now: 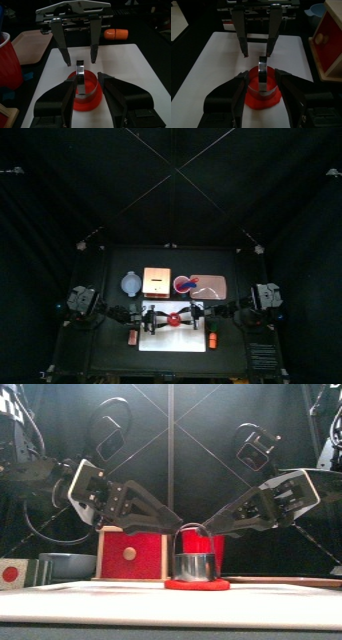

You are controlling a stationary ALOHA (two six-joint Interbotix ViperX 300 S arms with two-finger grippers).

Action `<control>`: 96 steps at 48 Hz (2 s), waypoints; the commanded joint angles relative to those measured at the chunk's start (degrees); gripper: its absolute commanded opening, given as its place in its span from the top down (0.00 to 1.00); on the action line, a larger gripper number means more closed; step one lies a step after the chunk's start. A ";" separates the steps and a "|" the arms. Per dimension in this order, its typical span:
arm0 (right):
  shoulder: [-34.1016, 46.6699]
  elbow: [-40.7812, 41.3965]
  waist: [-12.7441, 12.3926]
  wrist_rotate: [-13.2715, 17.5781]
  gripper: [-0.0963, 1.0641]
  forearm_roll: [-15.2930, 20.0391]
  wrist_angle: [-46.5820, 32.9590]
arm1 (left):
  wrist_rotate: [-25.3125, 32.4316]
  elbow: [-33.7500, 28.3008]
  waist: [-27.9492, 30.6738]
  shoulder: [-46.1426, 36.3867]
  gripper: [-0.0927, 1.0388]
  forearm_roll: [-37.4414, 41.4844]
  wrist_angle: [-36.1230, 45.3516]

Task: Get the cutter from the drawer then cut the dough then place the extra dough in the bowl
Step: Cut the dough

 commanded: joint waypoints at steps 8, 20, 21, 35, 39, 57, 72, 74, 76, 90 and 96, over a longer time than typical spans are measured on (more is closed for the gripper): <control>-3.25 -0.97 1.05 -0.44 0.21 -0.09 5.10 | 0.09 -2.46 2.11 -0.44 0.24 -0.09 3.87; -5.19 -1.58 1.23 0.00 0.21 0.26 5.89 | 0.35 -2.29 2.02 -1.14 0.24 -0.26 5.71; -5.10 -1.67 1.23 0.09 0.21 0.26 5.89 | 0.35 -2.29 2.11 -1.14 0.24 -0.26 5.63; -5.01 -2.55 2.29 0.00 0.21 6.68 9.32 | 0.26 -2.37 2.11 -1.85 0.25 -1.41 5.71; -4.75 -2.72 2.64 -0.62 0.22 6.50 10.11 | 0.35 -2.46 2.11 -1.85 0.25 -1.41 5.71; -1.85 -3.34 2.55 -0.44 0.47 7.21 11.34 | 0.62 -2.37 2.11 -1.32 0.40 0.62 7.91; -0.35 -3.16 2.37 0.00 0.54 8.79 15.47 | -0.35 -2.37 2.11 2.55 0.42 0.44 13.01; 0.35 -3.08 2.37 0.00 0.54 9.76 15.82 | -0.88 -2.37 2.11 3.25 0.42 0.26 13.80; 1.41 -3.25 2.37 0.00 0.54 10.63 15.82 | -1.67 -2.37 2.11 4.04 0.41 -0.26 14.50; 8.17 -3.52 2.64 0.09 0.55 14.24 16.17 | -6.24 -2.20 0.35 8.61 0.52 -0.88 16.00; 8.00 -3.60 2.72 0.00 0.55 15.03 16.26 | -6.33 -2.11 -0.26 9.14 0.55 -1.93 17.93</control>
